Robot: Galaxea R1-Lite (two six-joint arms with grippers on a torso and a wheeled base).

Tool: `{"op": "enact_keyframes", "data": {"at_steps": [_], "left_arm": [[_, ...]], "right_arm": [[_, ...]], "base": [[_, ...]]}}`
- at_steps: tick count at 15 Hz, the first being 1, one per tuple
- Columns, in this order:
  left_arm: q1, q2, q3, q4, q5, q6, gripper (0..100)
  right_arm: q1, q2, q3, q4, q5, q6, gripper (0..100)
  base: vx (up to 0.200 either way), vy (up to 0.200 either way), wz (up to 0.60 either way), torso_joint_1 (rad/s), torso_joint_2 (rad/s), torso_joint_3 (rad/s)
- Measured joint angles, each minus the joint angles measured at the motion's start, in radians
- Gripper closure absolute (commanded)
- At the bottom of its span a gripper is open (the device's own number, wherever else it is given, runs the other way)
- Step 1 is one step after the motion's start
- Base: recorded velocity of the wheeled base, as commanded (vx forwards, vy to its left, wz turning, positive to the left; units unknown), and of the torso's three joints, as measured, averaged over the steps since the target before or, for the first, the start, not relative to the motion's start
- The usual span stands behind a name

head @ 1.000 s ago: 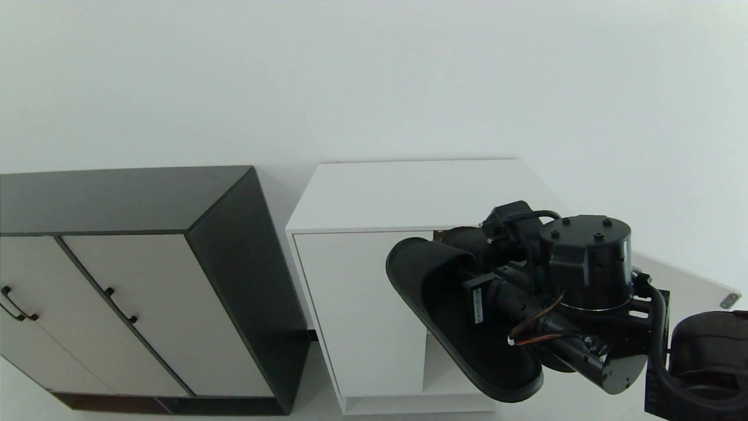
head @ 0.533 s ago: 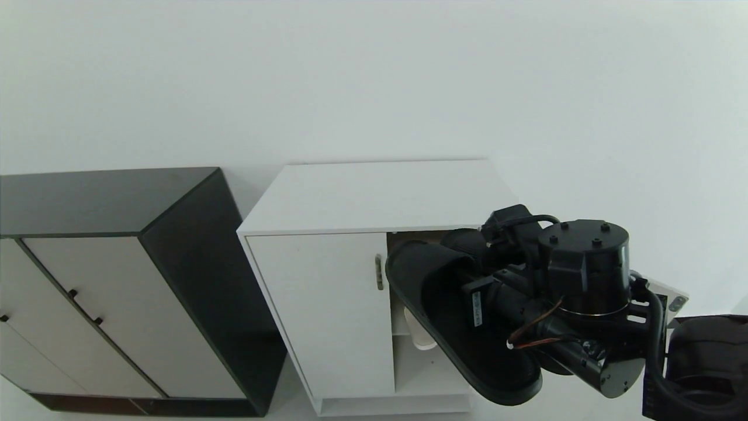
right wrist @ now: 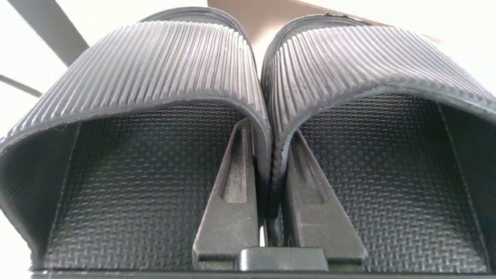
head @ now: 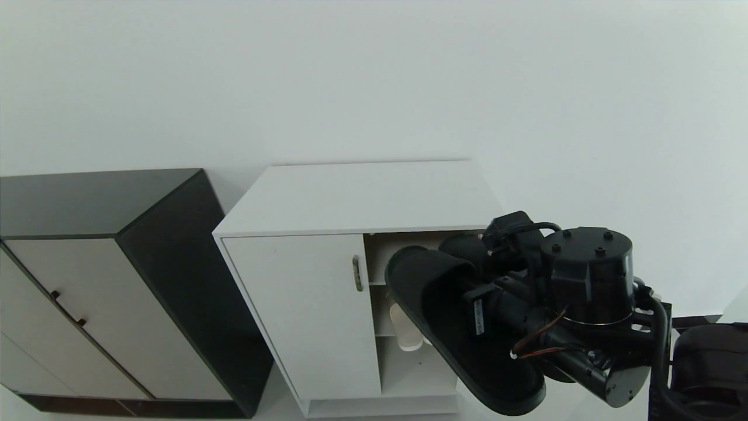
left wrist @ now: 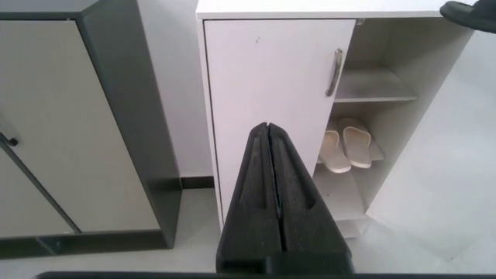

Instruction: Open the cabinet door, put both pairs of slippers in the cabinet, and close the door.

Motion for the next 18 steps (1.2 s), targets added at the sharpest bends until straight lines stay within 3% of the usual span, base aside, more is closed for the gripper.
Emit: {"op": "enact_keyframes", "data": {"at_steps": [13, 18], "left_arm": [[0.000, 0.000, 0.000, 0.000, 0.000, 0.000, 100], [0.000, 0.000, 0.000, 0.000, 0.000, 0.000, 100]], "right_arm": [[-0.007, 0.007, 0.041, -0.084, -0.006, -0.043, 100], [-0.007, 0.010, 0.046, -0.085, -0.006, -0.043, 100]], "base": [[0.000, 0.000, 0.00, 0.000, 0.00, 0.000], [0.000, 0.000, 0.00, -0.167, 0.39, 0.228]]}}
